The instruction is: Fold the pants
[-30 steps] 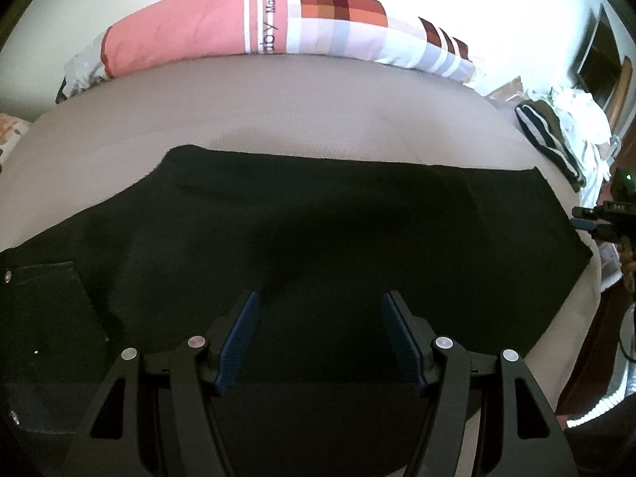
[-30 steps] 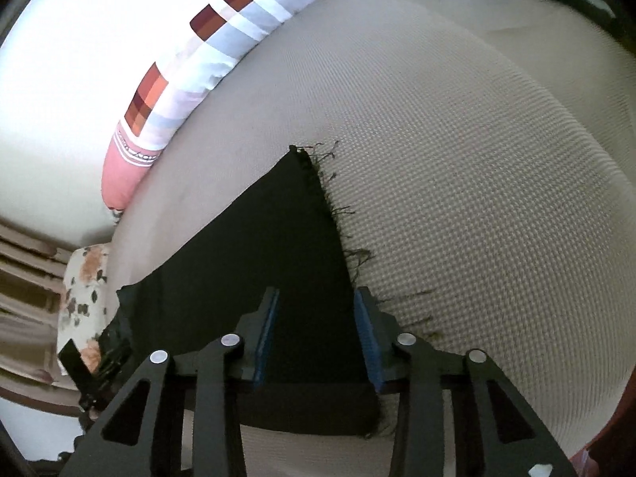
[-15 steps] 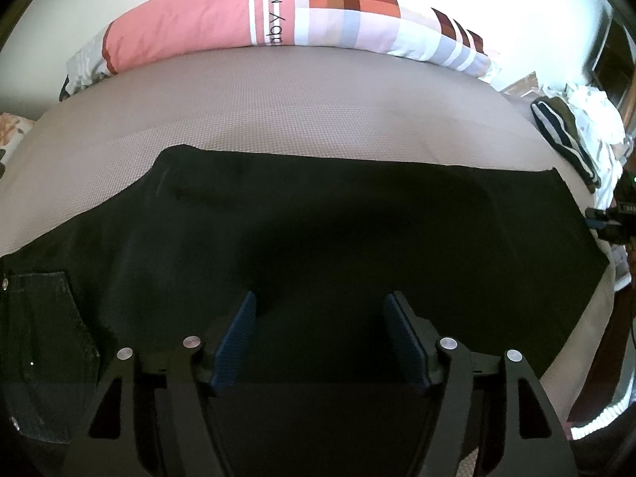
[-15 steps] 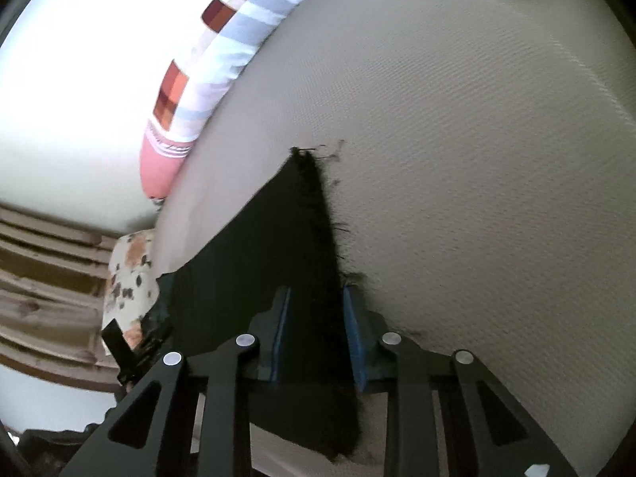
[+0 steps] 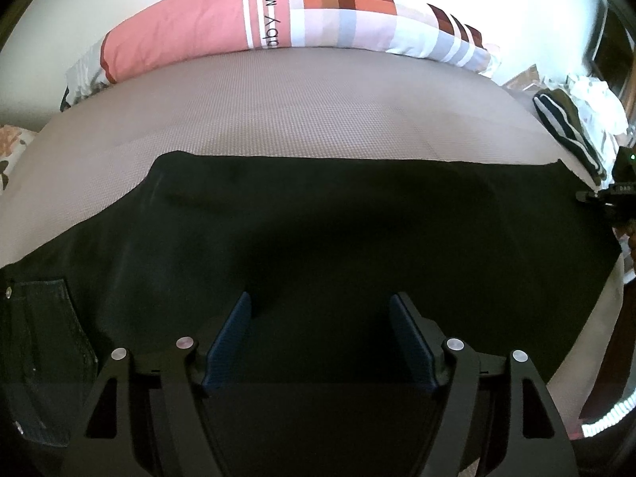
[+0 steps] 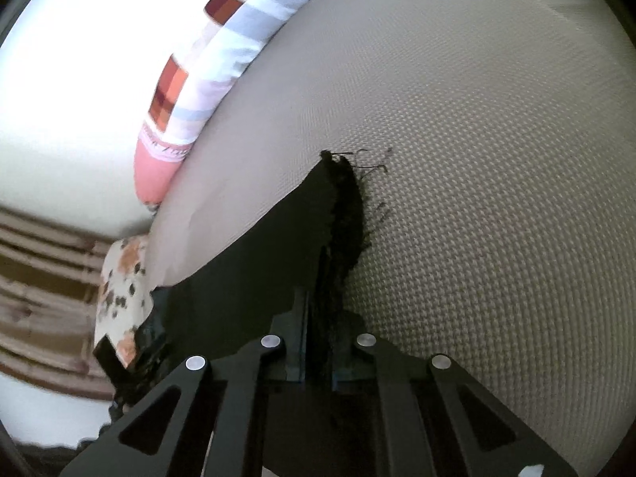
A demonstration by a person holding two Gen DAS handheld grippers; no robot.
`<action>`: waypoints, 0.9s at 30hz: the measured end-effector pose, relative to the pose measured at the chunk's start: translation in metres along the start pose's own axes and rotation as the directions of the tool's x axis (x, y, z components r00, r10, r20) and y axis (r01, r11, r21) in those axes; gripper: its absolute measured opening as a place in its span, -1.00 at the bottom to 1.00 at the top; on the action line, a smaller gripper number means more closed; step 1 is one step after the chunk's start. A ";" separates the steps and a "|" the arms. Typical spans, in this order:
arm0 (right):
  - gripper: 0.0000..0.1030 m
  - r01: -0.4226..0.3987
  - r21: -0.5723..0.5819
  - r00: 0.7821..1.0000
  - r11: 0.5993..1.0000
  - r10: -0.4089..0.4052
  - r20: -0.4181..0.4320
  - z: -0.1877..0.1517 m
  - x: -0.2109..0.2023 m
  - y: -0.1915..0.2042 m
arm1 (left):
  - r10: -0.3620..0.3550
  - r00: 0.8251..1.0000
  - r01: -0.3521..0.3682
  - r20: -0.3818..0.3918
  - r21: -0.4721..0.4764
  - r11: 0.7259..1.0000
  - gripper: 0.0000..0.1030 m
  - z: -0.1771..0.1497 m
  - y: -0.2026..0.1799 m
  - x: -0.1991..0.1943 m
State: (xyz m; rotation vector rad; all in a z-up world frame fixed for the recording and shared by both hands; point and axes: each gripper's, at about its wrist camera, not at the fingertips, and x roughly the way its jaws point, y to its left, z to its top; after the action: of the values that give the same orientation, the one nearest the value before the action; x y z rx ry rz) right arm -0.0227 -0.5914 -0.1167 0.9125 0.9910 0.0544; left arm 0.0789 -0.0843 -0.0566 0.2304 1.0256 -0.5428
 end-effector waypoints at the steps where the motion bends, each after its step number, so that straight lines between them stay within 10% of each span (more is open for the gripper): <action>1: -0.85 0.039 -0.012 0.999 0.999 -0.039 0.017 -0.002 0.000 0.006 | 0.005 1.000 -0.005 0.001 0.005 1.000 0.45 0.000 -0.001 0.000; 13: -0.86 0.180 -0.064 0.982 0.982 -0.175 0.077 -0.017 -0.011 0.084 | 0.077 0.995 -0.076 -0.055 0.019 0.997 0.53 0.006 -0.007 0.001; 27: -0.86 0.115 -0.185 0.993 0.976 -0.119 -0.015 -0.046 0.038 0.204 | 0.135 0.990 -0.136 -0.042 -0.023 0.990 0.53 -0.020 0.034 -0.029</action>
State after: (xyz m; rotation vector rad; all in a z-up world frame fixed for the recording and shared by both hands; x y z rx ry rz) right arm 0.0361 -0.4154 -0.0141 0.6847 1.0438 0.0571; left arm 0.0704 -0.0374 -0.0447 0.2868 1.0475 -0.4024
